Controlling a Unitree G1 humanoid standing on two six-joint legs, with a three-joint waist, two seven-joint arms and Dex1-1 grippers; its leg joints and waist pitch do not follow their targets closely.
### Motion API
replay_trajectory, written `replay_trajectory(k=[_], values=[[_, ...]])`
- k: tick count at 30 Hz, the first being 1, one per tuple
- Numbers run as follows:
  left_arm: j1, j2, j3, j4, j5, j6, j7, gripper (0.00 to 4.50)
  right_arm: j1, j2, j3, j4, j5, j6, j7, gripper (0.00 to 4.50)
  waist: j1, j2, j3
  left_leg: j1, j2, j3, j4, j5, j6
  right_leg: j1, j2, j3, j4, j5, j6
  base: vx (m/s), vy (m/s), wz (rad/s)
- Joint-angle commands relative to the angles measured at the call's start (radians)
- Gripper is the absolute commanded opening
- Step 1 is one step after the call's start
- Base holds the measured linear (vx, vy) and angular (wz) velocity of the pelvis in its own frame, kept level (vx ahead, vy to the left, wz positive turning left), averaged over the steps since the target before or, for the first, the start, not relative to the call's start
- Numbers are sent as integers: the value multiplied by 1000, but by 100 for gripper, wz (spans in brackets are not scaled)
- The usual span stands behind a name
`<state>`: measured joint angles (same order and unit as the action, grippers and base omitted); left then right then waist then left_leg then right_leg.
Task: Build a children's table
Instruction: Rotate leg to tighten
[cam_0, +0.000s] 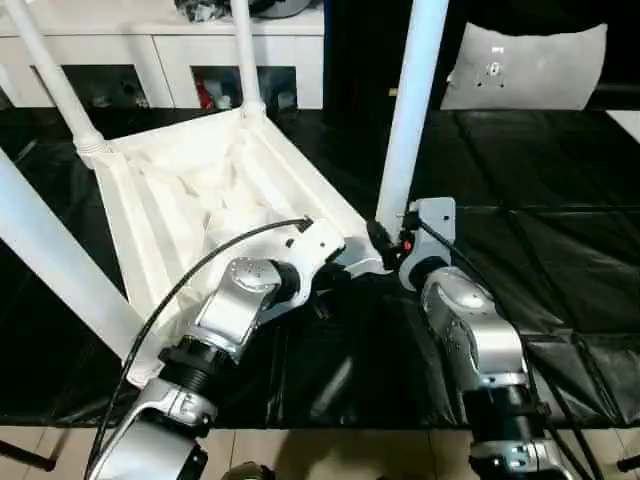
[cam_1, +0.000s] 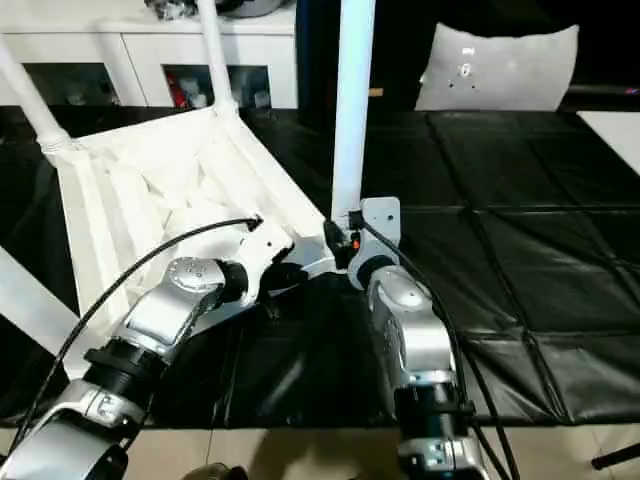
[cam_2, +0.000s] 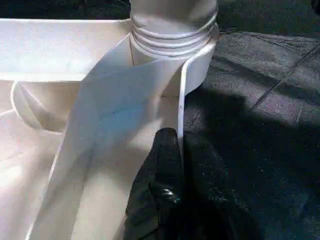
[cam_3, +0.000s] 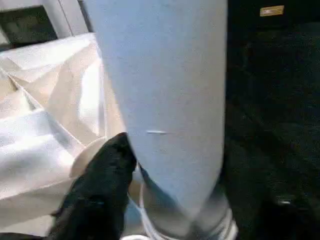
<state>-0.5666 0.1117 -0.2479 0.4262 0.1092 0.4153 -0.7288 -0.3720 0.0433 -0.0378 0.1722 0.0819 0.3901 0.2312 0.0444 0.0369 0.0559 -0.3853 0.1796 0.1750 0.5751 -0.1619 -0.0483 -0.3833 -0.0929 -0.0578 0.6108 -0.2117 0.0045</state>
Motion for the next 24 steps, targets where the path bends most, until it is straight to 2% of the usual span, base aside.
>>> replay_trajectory(k=[1,2,5,7,8,10,13,14,15,17,18,20,21,23,24], values=[[-24,-33,-6,-70,-45,-58,8,0,41,31,95,9,72,20,148,299,6,-12,-66,13,38,-12,-61,-153,59,41,-51,40,-70,-38,-214,0,0,0],[-17,-18,-6,-77,-47,-60,-8,0,50,5,94,-1,71,7,169,312,8,-8,-66,14,39,-12,-59,-151,66,42,-51,40,-69,-35,-217,0,0,0],[-2,16,-12,-84,-53,-81,-54,0,68,-55,91,-19,75,-25,232,347,12,-9,-66,13,41,-11,-59,-158,66,43,-51,38,-70,-47,-221,0,0,0],[20,102,-24,-83,-65,-140,-181,0,94,-183,59,-59,131,-63,414,356,17,-10,-65,14,42,-12,-59,-179,72,47,-52,38,-73,-70,-217,0,0,0],[22,118,-27,-78,-65,-159,-204,0,96,-207,58,-62,138,-68,447,356,17,-10,-65,14,42,-12,-59,-179,72,47,-52,38,-73,-70,-217,0,0,0],[28,168,-45,-57,-63,-232,-282,0,98,-286,59,-63,151,-90,553,390,13,-11,-64,10,44,-12,-59,-187,75,45,-51,37,-72,-78,-221,0,0,0],[30,187,-58,-47,-56,-267,-308,0,97,-310,60,-59,153,-98,588,399,17,-9,-64,15,45,-11,-59,-189,73,41,-52,36,-72,-91,-234,0,0,0],[34,201,-56,-41,-70,-280,-346,0,94,-345,66,-50,157,-104,642,406,16,-10,-64,15,46,-10,-59,-189,72,40,-52,37,-72,-92,-236,0,0,0],[38,229,-54,-27,-107,-319,-437,0,86,-411,75,-38,180,-110,755,406,25,-12,-67,21,47,-9,-56,-188,72,40,-52,36,-70,-88,-247,0,0,0],[39,244,-55,-23,-123,-324,-481,0,81,-432,77,-35,196,-107,800,406,33,-9,-67,17,49,-9,-55,-163,81,41,-51,36,-62,-47,-254,0,0,0],[35,273,-65,-5,-146,-348,-557,0,74,-469,95,-35,228,-105,889,406,38,-14,-68,17,49,-7,-53,-160,91,41,-51,34,-59,-36,-260,0,0,0],[31,286,-69,4,-152,-355,-593,0,72,-488,111,-37,239,-99,940,406,47,-13,-67,17,51,-5,-52,-161,98,39,-53,33,-58,-42,-266,0,0,0],[22,310,-83,22,-157,-371,-662,0,64,-513,140,-27,241,-99,1016,406,51,-17,-67,18,51,-4,-51,-167,99,36,-54,33,-58,-59,-268,0,0,0],[17,317,-90,30,-156,-381,-683,0,59,-518,148,-18,239,-103,1035,406,56,-15,-65,19,53,-5,-52,-175,91,34,-55,33,-59,-86,-265,0,0,0],[10,326,-102,41,-153,-400,-714,0,47,-516,164,-1,233,-113,1052,389,57,-18,-65,20,54,-5,-53,-180,88,33,-55,34,-61,-97,-263,0,0,0]])
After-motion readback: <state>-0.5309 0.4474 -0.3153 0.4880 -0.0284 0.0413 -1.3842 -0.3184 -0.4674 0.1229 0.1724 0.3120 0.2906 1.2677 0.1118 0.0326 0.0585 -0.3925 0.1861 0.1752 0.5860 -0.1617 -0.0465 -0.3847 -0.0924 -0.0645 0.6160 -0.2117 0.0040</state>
